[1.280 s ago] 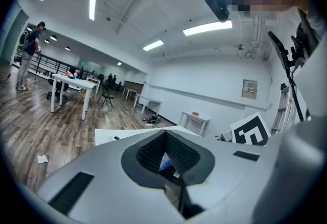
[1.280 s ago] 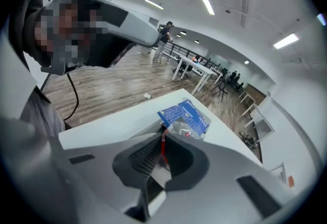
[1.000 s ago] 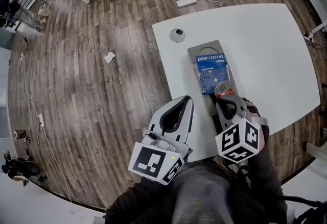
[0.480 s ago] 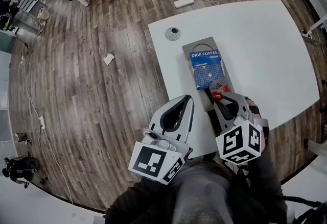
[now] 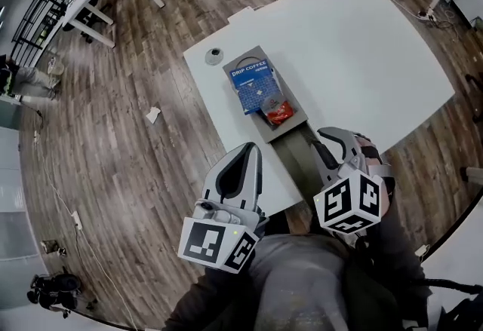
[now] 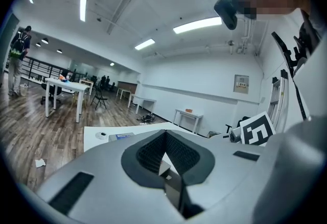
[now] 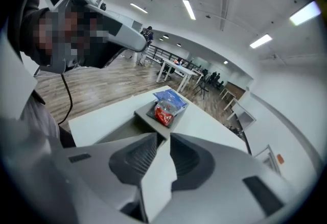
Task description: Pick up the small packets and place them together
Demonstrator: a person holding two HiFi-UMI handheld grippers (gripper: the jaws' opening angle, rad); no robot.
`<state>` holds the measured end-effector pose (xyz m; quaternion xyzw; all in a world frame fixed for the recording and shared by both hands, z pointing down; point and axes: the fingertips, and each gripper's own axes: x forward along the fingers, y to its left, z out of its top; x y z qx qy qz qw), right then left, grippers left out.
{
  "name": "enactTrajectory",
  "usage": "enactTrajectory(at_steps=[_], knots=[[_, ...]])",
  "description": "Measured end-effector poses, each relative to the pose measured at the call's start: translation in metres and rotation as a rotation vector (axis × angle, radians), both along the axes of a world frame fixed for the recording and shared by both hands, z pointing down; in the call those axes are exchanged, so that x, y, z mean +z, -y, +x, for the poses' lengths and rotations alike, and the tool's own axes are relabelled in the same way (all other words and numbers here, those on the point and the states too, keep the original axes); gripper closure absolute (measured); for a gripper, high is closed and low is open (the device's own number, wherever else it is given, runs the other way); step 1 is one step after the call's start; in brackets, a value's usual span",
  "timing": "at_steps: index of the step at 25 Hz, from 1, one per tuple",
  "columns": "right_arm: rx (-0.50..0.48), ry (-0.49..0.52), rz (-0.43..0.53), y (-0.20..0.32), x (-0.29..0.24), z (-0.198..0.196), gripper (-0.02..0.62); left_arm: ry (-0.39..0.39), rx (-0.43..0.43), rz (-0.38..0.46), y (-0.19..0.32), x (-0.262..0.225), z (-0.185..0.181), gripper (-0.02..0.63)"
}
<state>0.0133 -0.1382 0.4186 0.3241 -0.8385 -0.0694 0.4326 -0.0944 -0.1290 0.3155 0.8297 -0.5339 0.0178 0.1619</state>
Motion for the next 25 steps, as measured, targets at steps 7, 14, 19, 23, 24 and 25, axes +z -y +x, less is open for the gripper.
enactTrajectory(at_steps=[7, 14, 19, 23, 24, 25], knots=[[-0.021, 0.027, -0.055, -0.059, 0.015, 0.030, 0.518, 0.043, 0.057, 0.010, -0.040, -0.011, 0.050, 0.603], [-0.085, 0.079, -0.059, -0.099, 0.020, 0.031, 0.589, 0.107, 0.076, 0.022, -0.069, -0.020, 0.073, 0.603], [-0.057, 0.165, -0.046, -0.131, 0.031, 0.045, 0.589, 0.223, 0.071, -0.042, -0.093, 0.007, 0.077, 0.603], [-0.050, 0.214, -0.040, -0.155, 0.034, 0.056, 0.588, 0.274, 0.110, -0.086, -0.118, 0.024, 0.102, 0.603], [-0.052, 0.219, -0.037, -0.160, 0.034, 0.059, 0.589, 0.277, 0.123, -0.091, -0.122, 0.026, 0.109, 0.603], [-0.053, 0.221, -0.035, -0.165, 0.035, 0.062, 0.589, 0.277, 0.136, -0.092, -0.125, 0.027, 0.117, 0.603]])
